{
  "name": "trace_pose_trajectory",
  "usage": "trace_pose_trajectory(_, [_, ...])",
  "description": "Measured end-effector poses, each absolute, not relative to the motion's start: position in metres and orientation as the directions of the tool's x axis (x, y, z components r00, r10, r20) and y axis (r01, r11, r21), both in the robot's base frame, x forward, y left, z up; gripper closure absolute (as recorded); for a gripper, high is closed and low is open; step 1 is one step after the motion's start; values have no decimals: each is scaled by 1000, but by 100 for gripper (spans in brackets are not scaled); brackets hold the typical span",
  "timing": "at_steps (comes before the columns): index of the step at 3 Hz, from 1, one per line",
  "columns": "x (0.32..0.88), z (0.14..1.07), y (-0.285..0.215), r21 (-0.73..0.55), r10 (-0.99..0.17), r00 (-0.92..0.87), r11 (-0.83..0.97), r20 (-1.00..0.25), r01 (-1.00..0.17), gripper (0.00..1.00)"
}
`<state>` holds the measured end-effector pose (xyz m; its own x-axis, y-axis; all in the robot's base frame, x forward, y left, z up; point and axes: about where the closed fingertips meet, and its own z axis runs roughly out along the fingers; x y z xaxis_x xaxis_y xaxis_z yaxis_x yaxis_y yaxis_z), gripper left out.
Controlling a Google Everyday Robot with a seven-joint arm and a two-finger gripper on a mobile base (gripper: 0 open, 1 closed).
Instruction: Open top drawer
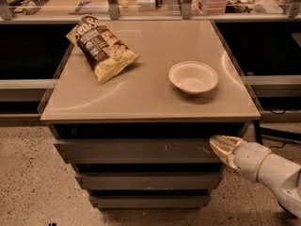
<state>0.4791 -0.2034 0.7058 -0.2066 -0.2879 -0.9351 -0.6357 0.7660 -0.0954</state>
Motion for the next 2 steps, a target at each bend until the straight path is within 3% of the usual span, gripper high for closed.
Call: trace_pose_trajectory(2, [518, 703, -196, -105, -283, -192, 773, -940, -626, 100])
